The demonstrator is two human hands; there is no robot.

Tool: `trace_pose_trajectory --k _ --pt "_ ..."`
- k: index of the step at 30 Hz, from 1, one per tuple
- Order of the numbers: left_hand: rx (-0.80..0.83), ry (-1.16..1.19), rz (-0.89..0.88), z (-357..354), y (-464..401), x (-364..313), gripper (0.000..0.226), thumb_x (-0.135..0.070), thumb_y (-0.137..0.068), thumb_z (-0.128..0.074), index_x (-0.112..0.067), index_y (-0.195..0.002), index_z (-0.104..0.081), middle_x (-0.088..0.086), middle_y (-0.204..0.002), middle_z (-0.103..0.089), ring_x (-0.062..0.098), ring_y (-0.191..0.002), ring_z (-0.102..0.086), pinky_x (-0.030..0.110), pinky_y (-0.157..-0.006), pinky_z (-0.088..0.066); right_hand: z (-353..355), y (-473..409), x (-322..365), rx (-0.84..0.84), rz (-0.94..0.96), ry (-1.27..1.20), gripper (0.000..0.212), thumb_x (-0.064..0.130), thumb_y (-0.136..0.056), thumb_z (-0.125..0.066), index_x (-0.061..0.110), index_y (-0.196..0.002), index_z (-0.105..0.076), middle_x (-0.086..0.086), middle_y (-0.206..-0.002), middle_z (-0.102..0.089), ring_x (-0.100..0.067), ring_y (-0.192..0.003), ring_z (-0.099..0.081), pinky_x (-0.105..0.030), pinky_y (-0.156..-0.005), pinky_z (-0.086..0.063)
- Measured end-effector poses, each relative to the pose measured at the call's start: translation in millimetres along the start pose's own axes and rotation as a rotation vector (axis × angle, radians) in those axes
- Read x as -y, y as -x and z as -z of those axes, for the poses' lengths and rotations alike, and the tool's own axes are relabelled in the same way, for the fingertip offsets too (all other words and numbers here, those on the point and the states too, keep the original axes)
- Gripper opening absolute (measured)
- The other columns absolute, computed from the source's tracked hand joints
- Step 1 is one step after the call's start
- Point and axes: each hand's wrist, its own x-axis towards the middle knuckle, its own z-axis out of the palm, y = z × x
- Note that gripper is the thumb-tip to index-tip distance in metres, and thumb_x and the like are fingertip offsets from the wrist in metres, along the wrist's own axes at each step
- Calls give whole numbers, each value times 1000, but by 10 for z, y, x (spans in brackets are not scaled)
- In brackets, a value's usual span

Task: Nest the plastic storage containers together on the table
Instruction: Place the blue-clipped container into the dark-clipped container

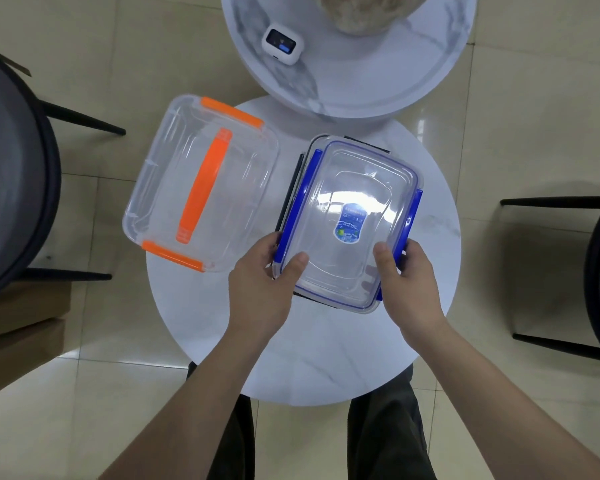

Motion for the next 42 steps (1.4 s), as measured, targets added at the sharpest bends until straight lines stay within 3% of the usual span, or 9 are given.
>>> trace_pose_trajectory --k 3,8,11,16,21,26,31,36,42 --pt "-3 -8 -30 -1 -56 -12 26 -31 -90 -74 -46 -103 -58 -34 -93 -66 -13 -90 -65 19 -77 -55 -9 -28 24 -10 7 -1 14 36 -97 -54 28 -109 -51 15 -97 -62 -9 -89 -63 -25 -71 -52" --pt "-5 -5 -48 -13 -112 -2 42 -31 -88 -76 -22 -127 -62 -10 -112 -68 14 -104 -68 21 -79 -58 -3 -58 63 -4 3 3 10 35 -97 -54 30 -105 -51 10 -97 -62 -13 -88 -63 -37 -79 -56" --pt "2 -24 -38 5 -143 7 48 -34 -86 -77 -21 -128 -60 -8 -114 -66 16 -105 -67 17 -75 -55 17 -57 100 13 -12 20 18 35 -96 -56 25 -111 -52 7 -100 -64 -16 -92 -64 -43 -81 -58" --pt "18 -74 -34 18 -176 -12 50 -37 -84 -78 -23 -127 -56 -12 -112 -60 12 -100 -63 -1 -57 -47 45 -89 166 39 -43 42 22 32 -95 -59 24 -114 -50 5 -105 -63 -18 -98 -63 -47 -83 -59" --pt "26 -66 -25 2 -188 -13 43 -35 -84 -79 -28 -119 -53 -9 -113 -61 13 -99 -63 -3 -60 -47 41 -85 180 41 -38 61 24 30 -95 -60 27 -114 -47 15 -100 -59 -11 -93 -62 -43 -82 -59" --pt "31 -54 -5 18 -205 -42 39 -31 -83 -81 -27 -112 -55 -7 -106 -65 2 -90 -65 -1 -59 -47 36 -97 213 35 -58 85 24 28 -94 -61 25 -114 -47 16 -98 -57 -8 -89 -59 -42 -81 -58" --pt "33 -48 -3 0 -206 -36 40 -31 -84 -80 -29 -113 -52 -8 -109 -62 15 -96 -64 -3 -57 -45 29 -118 206 31 -69 95 25 28 -94 -62 26 -114 -46 17 -97 -56 -7 -87 -58 -37 -75 -56" --pt "40 -53 -5 -3 -209 -22 42 -32 -84 -79 -30 -113 -50 -8 -112 -60 17 -101 -63 -4 -56 -44 29 -137 178 30 -74 92 28 27 -93 -63 26 -115 -45 18 -98 -55 -5 -88 -57 -23 -64 -51" --pt "20 -69 -26 -40 -178 -13 41 -33 -86 -77 -32 -115 -48 -10 -113 -58 17 -102 -61 -7 -56 -41 12 -154 171 29 -102 88 30 26 -93 -64 27 -115 -44 13 -101 -56 -10 -89 -58 -19 -60 -47"
